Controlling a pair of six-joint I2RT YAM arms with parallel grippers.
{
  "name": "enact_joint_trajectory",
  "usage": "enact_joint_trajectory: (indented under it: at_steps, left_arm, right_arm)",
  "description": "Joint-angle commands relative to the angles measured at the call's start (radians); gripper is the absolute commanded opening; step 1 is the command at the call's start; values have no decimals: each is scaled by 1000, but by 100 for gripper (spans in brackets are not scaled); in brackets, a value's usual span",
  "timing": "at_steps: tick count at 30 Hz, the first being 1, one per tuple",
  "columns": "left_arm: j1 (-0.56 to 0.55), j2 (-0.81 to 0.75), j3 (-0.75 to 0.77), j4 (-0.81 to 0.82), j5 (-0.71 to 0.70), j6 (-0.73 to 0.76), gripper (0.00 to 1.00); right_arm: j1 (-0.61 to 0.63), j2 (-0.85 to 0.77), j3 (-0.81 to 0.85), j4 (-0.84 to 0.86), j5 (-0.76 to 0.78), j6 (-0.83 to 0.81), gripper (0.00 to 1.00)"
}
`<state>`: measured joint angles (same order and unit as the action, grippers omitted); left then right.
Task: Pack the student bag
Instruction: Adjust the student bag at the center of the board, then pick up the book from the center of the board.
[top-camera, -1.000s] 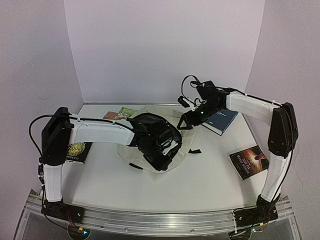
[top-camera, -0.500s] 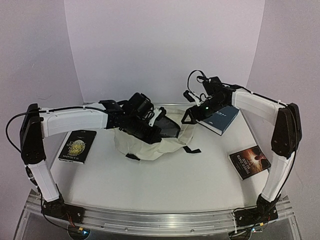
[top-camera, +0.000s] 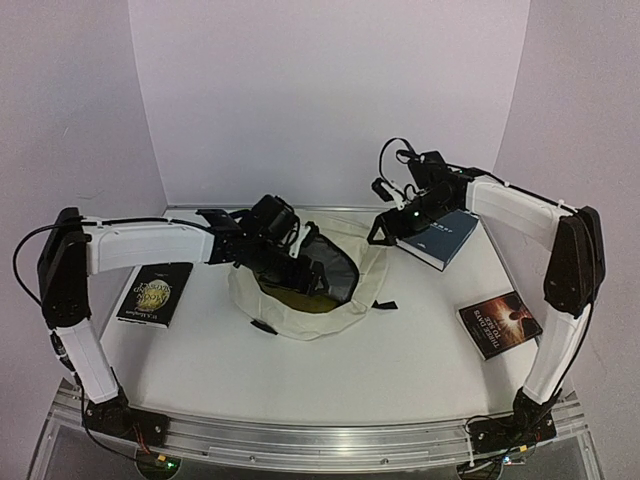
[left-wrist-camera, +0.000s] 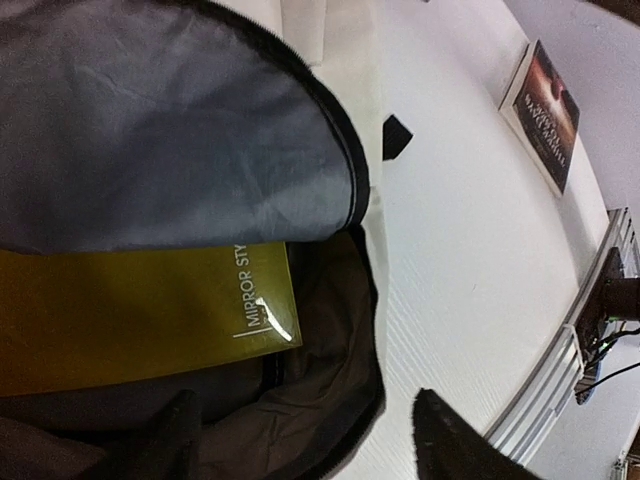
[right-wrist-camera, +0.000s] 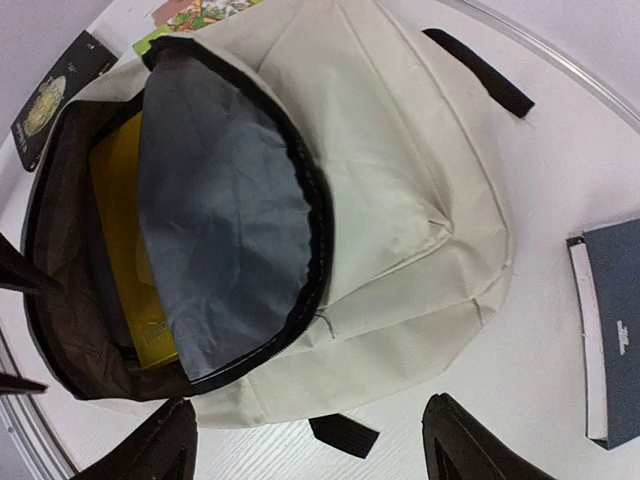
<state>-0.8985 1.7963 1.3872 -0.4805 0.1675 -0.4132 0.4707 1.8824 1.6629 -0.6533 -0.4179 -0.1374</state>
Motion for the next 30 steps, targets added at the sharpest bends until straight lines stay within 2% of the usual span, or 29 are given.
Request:
enact_joint_trajectory:
  at_steps: [1,3,4,7,15,19,25,30]
  left_arm:
    - [55,-152,50,19,-33,-27,88]
    - [65,-166,58,20,-67,-20,98]
    - [66,-168,61,27,-81,-8,99]
    - [85,-165,70,50,-112,-3,100]
    - [215,-151,174,-20,-90,-289,100]
    - [229,-155,244,-110,-122,-345,100]
    - [264,-198,212,-152,-224,-394,100]
    - [282,-212,234,-194,-266,-419,100]
  right_arm:
    - [-101,-46,58,8,110,23,78]
    - [-169,-29,60,10,110,26,79]
    - [-200,-15,61,12,103,24,79]
    - [-245,20,62,20,173,-40,80]
    - [-231,97,63,91,445,-168,78]
    - [-194,127,48,124,527,-247,78]
    - [-177,201,10,222,602,-332,77]
    - [-173,241,-14,270,594,-366,78]
